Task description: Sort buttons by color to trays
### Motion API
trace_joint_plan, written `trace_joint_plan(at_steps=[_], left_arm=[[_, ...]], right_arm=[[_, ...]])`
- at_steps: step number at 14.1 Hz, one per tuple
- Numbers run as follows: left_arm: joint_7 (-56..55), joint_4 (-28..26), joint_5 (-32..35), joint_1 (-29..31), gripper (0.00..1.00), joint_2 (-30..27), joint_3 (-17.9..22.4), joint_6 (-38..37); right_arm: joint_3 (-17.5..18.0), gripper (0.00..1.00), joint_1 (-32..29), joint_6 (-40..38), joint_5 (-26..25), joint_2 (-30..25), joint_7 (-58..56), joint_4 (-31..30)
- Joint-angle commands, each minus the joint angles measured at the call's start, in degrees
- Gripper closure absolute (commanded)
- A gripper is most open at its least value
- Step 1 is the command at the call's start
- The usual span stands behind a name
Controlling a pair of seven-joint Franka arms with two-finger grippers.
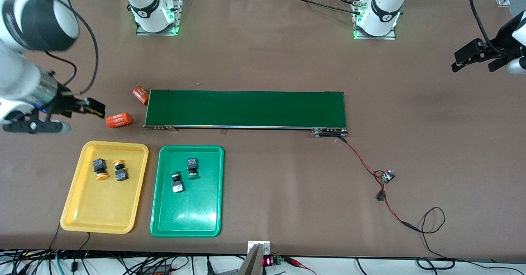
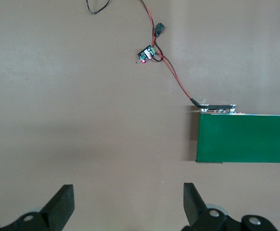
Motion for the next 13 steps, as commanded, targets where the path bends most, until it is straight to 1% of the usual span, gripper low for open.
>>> trace_joint_plan(at_steps=[1, 3, 5, 8, 11, 12, 13], left_arm=[[0.2, 1.2, 1.2, 0.1, 0.0, 0.3, -0.2, -0.7], [0.1, 1.3, 1.2, 0.1, 0.0, 0.3, -0.2, -0.7], [0.1, 1.3, 1.2, 0.1, 0.0, 0.3, -0.2, -0.7], [0.2, 1.3, 1.3, 0.1, 0.0, 0.4, -0.2, -0.6], [0.2, 1.3, 1.3, 0.1, 0.0, 0.4, -0.2, -0.6], [0.2, 1.3, 1.3, 0.1, 0.0, 0.4, -0.2, -0.5], [0.2, 1.3, 1.3, 0.1, 0.0, 0.4, -0.2, -0.5]], right_arm=[[-0.5, 0.0, -0.6, -3.3, 1.1, -5.1, 0.8, -1.2], [-1.0, 0.0, -0.7, -4.8, 1.1, -8.6, 0.3, -1.3], [-1.0, 0.0, -0.7, -6.5, 0.9, -10.6, 0.2, -1.2], [-0.8, 0.0, -0.5, -9.6, 0.3, -10.5, 0.0, 1.4], [-1.2, 0.0, 0.2, -9.8, 0.8, -10.4, -1.9, 1.5], [-2.3, 0.0, 1.2, -9.9, 0.9, -10.4, -2.0, 1.6], [-4.3, 0.0, 3.3, -10.1, 0.9, -10.4, -2.0, 1.6]])
